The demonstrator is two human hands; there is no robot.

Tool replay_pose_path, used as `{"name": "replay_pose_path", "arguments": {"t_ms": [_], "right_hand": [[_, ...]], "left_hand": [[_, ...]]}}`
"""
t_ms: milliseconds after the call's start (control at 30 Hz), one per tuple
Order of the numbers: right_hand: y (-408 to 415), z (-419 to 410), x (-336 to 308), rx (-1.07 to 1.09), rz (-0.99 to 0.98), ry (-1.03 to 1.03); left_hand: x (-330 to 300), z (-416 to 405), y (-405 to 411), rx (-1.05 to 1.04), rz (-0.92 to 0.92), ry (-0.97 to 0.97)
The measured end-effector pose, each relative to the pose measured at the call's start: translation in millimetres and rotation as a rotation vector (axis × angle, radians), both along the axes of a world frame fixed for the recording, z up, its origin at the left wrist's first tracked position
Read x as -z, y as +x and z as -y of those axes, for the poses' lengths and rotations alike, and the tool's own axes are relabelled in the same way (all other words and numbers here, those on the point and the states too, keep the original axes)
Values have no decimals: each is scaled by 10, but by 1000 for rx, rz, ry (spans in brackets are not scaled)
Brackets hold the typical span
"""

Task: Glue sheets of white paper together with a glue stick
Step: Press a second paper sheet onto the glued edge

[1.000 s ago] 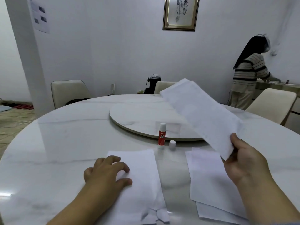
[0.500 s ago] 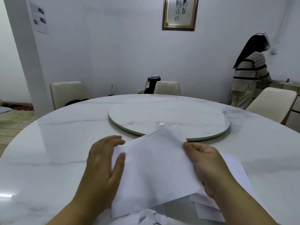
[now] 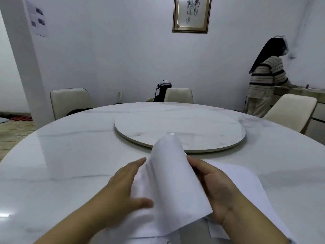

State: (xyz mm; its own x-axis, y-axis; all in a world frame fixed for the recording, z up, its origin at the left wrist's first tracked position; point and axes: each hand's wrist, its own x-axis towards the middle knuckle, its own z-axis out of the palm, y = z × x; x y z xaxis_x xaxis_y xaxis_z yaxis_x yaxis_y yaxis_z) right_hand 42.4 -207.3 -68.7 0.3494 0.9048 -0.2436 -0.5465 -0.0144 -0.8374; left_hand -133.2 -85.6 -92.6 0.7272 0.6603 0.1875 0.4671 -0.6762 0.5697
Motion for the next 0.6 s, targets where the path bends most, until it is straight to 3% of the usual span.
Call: {"name": "replay_pose_path", "arguments": {"t_ms": [167, 300, 467, 600], "right_hand": [[-38, -3, -29, 23, 108, -10], [-16, 3, -15, -16, 76, -25], [45, -19, 22, -3, 85, -98], [55, 0, 18, -13, 151, -114]], "left_hand": [[-215, 48, 305, -11, 455, -242], [-127, 121, 448, -84, 662, -326], [-15, 95, 425, -72, 737, -438], [-4, 43, 400, -69, 700, -385]]}}
